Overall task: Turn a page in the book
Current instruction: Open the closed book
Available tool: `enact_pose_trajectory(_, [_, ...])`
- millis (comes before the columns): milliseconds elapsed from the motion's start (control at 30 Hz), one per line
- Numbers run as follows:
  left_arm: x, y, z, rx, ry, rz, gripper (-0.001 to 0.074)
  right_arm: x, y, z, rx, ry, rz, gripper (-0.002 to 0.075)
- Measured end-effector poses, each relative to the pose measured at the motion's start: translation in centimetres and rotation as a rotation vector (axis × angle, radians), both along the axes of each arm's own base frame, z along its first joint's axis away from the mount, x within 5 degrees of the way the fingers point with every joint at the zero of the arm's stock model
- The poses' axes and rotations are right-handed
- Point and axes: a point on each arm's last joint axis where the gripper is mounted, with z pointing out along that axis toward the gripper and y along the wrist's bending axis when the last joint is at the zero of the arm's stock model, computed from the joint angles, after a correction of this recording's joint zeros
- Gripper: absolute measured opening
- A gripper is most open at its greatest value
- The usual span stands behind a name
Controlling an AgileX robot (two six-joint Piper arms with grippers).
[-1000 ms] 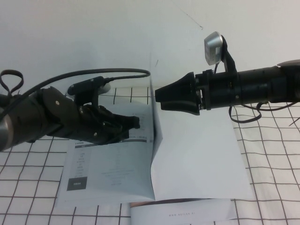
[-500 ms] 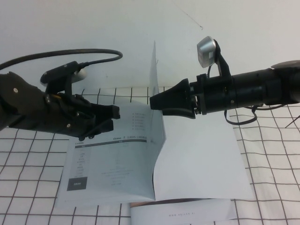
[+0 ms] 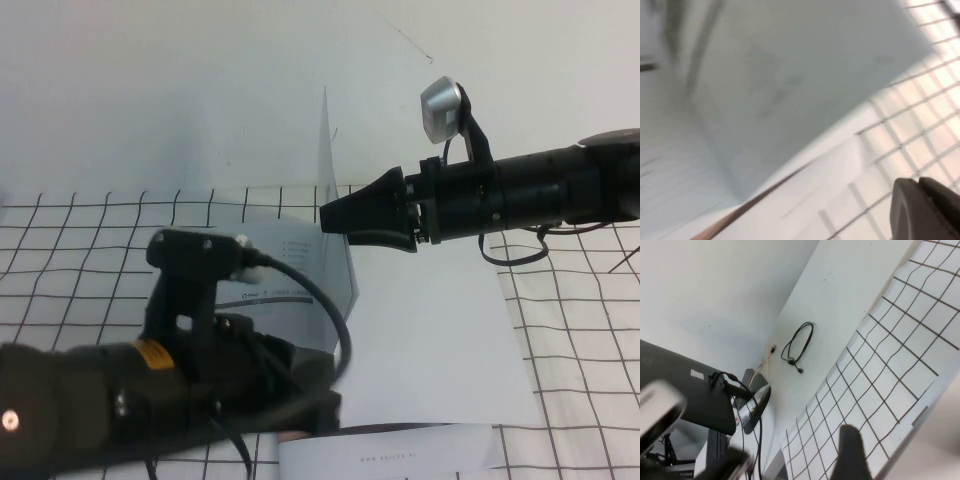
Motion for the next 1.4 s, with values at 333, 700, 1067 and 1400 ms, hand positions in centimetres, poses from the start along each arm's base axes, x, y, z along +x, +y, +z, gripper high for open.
enact_pose_trajectory(333, [-1.7,-6.1,-1.8,-0.057,-0.198,-0.04,-0.0002,0.0,0.0,0.0,0.0,0.0,0.0,0.047])
enact_pose_trajectory(700, [1.7,-8.2,-6.7,0.004,-0.172,0.186,-0.0002,0.0,0.0,0.0,0.0,0.002,0.0,0.047])
enact_pose_trajectory(1067, [2.4,-6.8,-7.0,0.08,-0.141,0.379,-0.0002,0.0,0.0,0.1,0.008,0.005,-0.006,0.047])
enact_pose_trajectory(1400, [2.6,-5.9,-7.3,0.083,-0.088,0.511,-0.0002,-0.5,-0.2,2.2,0.027,-0.048,-0.01,0.047])
